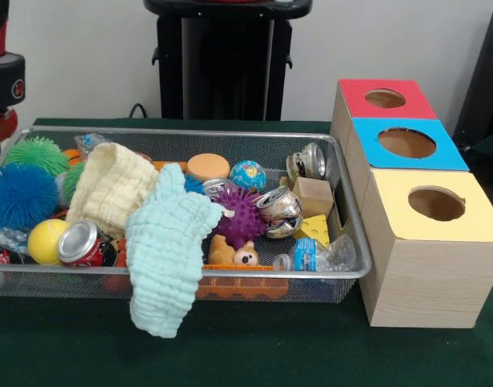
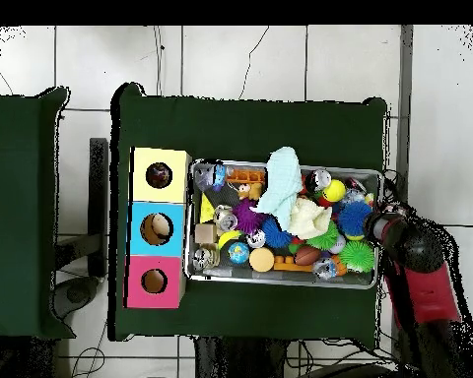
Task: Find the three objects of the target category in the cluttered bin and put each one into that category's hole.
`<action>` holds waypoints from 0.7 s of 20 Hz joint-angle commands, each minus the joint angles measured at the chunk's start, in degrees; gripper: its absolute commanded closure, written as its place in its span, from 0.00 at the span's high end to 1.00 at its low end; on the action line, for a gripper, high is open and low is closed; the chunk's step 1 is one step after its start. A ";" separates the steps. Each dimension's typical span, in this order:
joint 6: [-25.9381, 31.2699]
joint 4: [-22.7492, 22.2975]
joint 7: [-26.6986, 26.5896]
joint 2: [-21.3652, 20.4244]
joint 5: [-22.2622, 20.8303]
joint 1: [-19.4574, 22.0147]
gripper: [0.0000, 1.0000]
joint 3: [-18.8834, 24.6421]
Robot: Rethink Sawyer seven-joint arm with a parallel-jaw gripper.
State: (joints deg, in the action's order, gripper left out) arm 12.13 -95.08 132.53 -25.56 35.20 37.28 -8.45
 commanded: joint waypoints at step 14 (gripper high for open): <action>3.52 7.57 3.26 4.72 -4.40 2.36 1.00 2.00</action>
State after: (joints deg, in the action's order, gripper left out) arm 12.13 -89.80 132.53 -23.52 33.34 38.87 -9.95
